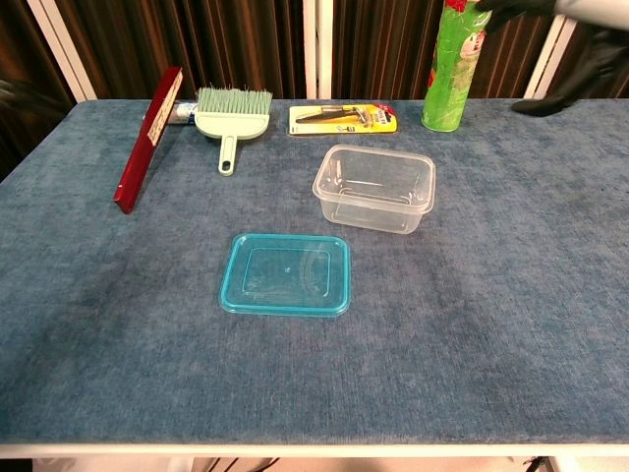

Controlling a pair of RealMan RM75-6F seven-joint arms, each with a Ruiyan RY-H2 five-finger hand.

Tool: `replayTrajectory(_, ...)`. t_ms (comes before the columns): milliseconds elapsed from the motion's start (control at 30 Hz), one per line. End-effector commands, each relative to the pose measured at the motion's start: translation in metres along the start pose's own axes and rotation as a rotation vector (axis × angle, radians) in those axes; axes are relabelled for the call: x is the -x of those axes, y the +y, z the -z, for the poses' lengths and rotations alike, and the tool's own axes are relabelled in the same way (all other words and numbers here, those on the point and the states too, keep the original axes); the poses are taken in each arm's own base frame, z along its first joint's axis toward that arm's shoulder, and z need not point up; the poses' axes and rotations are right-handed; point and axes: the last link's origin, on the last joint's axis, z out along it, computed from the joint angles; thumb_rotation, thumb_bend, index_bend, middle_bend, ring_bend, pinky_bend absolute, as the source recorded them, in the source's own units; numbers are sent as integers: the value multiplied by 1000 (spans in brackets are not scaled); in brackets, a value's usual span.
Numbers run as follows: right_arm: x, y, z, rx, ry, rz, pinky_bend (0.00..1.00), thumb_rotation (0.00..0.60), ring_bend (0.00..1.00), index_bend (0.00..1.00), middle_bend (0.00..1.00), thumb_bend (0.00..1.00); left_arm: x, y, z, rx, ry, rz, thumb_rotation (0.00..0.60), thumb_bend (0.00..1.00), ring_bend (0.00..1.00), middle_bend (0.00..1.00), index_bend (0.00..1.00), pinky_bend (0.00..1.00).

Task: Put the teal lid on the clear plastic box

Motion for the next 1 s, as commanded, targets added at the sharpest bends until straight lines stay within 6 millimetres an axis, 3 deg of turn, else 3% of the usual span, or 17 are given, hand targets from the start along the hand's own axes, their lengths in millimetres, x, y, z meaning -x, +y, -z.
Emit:
replayTrajectory(33,-10,17,50,26,62,32,0,600,0,0,112,158,4,35,-49,102,-113,29,600,18,0,40,81,0)
replayTrajectory(200,-10,36,82,75,85,59,0,600,0,0,108,141,22,59,-85,105,-216,38,600,1,0,37,53,0)
replayTrajectory(367,-9,52,100,107,121,45,0,600,0,0,104,136,38,80,-106,73,-309,61,600,0,0,4,13,0)
replayTrajectory(700,-1,66,110,123,119,14,0,600,0,0,98,136,37,131,-142,31,-345,17,600,0,0,0,7,0)
replayTrajectory(1000,3,71,114,133,108,1,0,600,0,0,93,130,34,157,-164,-50,-372,-4,600,0,0,0,30,0)
